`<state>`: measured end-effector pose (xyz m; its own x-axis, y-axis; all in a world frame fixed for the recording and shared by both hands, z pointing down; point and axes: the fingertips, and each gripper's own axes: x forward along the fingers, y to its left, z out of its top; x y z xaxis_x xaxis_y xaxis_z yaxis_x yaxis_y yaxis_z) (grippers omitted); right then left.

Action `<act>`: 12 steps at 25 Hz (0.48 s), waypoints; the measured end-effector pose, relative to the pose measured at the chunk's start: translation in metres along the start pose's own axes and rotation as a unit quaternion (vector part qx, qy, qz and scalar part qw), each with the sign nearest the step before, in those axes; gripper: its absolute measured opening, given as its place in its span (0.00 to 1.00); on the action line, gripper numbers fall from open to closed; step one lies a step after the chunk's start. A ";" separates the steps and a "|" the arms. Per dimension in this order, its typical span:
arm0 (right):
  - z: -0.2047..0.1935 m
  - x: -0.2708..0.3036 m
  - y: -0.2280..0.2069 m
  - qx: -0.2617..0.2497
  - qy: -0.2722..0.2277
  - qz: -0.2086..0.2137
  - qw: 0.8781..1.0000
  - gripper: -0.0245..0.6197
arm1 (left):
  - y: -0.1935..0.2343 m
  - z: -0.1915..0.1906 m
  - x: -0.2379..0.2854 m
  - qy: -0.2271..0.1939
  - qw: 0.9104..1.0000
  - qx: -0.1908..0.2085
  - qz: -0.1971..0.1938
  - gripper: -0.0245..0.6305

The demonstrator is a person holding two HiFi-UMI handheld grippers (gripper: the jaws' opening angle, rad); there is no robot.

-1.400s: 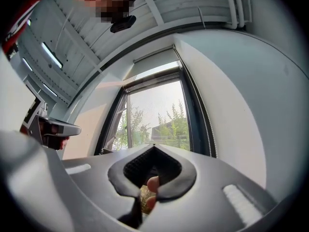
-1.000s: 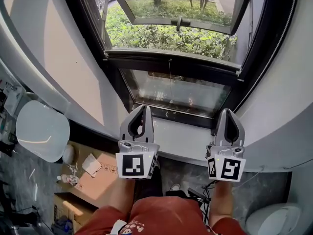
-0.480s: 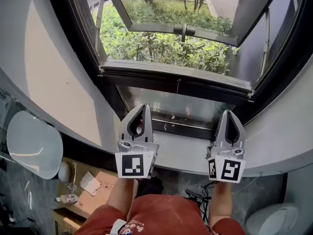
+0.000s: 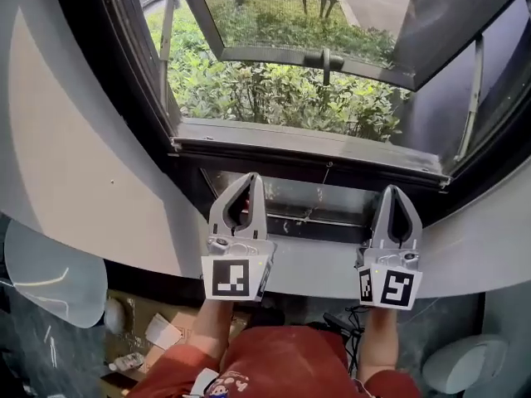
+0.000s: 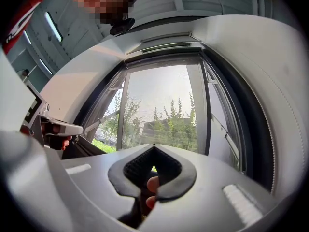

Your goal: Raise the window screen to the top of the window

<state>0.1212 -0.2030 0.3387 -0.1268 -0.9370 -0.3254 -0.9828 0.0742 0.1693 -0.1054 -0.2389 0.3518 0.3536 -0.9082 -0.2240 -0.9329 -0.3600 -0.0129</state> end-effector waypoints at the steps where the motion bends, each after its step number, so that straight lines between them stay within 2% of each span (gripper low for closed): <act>1: 0.000 0.003 0.003 -0.001 0.000 -0.001 1.000 0.05 | 0.003 -0.001 0.003 0.002 1.000 -0.002 -0.002 0.04; 6: -0.008 0.015 0.004 0.005 0.002 0.002 1.000 0.05 | 0.008 -0.002 0.011 -0.003 1.000 0.011 0.001 0.04; 9: -0.011 0.019 -0.003 0.003 0.000 0.004 1.000 0.05 | 0.004 -0.009 0.017 0.009 1.000 0.011 0.004 0.04; 12: -0.015 0.022 -0.007 0.007 -0.002 0.009 1.000 0.05 | 0.001 -0.009 0.023 0.012 1.000 0.027 0.004 0.04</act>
<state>0.1270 -0.2296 0.3443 -0.1457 -0.9341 -0.3261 -0.9821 0.0966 0.1620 -0.0979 -0.2618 0.3557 0.3468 -0.9160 -0.2016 -0.9379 -0.3409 -0.0647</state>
